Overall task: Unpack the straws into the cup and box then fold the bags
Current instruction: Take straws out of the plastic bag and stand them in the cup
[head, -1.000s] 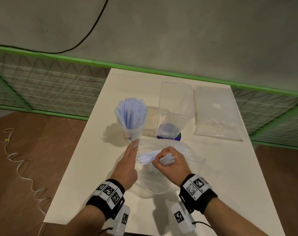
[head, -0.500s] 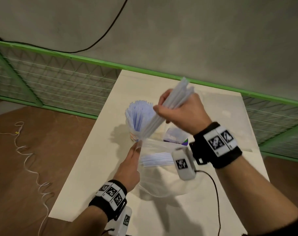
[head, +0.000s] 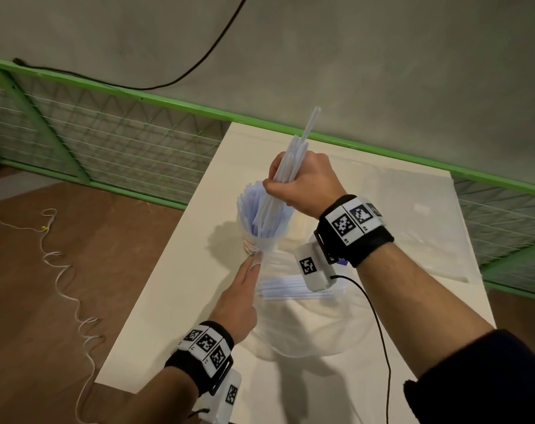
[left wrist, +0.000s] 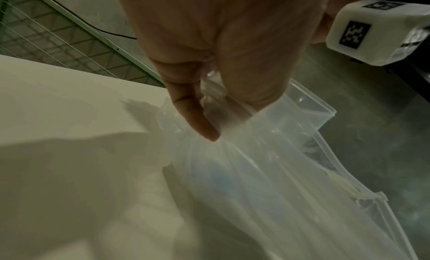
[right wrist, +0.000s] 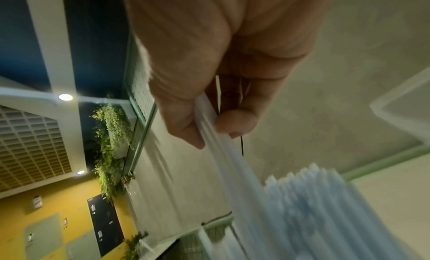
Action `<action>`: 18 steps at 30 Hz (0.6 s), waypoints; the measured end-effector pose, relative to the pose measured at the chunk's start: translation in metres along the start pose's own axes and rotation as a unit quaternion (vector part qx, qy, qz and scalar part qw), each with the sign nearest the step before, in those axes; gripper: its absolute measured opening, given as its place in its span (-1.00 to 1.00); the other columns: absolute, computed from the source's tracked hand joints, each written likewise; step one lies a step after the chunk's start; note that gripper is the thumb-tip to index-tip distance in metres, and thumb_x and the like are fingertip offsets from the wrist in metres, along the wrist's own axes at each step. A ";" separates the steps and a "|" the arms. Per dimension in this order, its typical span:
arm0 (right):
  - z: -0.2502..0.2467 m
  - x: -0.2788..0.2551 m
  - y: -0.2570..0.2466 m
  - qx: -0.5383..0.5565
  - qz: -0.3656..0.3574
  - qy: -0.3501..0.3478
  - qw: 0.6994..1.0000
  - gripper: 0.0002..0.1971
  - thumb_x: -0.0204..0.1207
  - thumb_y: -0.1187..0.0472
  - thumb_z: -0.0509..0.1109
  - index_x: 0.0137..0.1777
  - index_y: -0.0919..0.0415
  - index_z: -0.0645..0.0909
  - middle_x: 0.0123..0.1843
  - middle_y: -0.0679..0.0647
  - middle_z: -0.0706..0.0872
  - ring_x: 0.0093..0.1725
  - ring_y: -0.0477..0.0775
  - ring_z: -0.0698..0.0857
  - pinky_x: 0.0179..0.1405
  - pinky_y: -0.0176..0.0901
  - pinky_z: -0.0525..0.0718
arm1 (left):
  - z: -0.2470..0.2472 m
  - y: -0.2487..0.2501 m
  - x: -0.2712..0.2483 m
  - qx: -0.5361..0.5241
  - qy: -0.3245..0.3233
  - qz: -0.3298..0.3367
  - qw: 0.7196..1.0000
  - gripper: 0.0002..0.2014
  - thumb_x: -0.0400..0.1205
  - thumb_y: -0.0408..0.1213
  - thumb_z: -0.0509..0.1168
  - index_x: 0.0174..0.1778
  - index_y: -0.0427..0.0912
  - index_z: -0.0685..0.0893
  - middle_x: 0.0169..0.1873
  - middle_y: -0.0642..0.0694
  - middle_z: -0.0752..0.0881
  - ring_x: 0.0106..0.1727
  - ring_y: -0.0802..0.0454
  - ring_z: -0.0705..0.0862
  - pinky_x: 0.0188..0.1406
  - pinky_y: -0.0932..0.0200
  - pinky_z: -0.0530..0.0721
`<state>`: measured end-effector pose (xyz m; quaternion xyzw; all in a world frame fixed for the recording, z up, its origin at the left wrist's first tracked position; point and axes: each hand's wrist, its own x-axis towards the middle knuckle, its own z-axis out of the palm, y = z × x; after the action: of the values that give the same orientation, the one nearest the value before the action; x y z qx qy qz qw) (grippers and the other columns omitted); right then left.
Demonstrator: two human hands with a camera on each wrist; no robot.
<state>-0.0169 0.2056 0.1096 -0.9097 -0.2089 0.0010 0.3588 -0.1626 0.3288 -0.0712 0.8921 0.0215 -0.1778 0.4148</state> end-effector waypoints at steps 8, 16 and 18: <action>-0.003 -0.002 0.011 -0.017 -0.004 -0.053 0.998 -0.93 0.39 0.17 0.52 -0.23 0.15 0.73 -0.42 -0.07 0.69 -0.43 -0.16 0.67 -0.29 -0.19 0.75 | 0.001 0.001 0.001 0.001 0.005 0.011 1.000 0.06 0.44 -0.72 0.11 0.75 0.22 -0.08 0.68 0.45 -0.17 0.51 0.00 0.52 0.36 0.05 0.63; 0.023 0.002 0.014 0.012 -0.003 -0.073 0.997 -0.91 0.42 0.13 0.52 -0.27 0.07 0.68 -0.38 -0.04 0.71 -0.38 -0.09 0.69 -0.25 -0.22 0.68 | 0.001 0.006 0.002 -0.004 0.000 -0.002 1.000 0.09 0.46 -0.71 0.13 0.72 0.32 -0.14 0.67 0.48 -0.19 0.39 -0.03 0.63 0.21 0.02 0.71; 0.022 0.002 0.013 0.008 -0.007 -0.079 0.997 -0.90 0.42 0.15 0.53 -0.27 0.07 0.67 -0.40 -0.07 0.69 -0.38 -0.09 0.67 -0.25 -0.22 0.66 | 0.001 0.007 0.001 -0.007 0.001 -0.001 1.000 0.09 0.46 -0.71 0.13 0.73 0.31 -0.14 0.67 0.47 -0.18 0.40 -0.03 0.61 0.23 0.04 0.70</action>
<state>-0.0131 0.2121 0.0853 -0.9025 -0.2426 0.0724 0.3483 -0.1607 0.3238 -0.0670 0.8894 0.0241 -0.1772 0.4207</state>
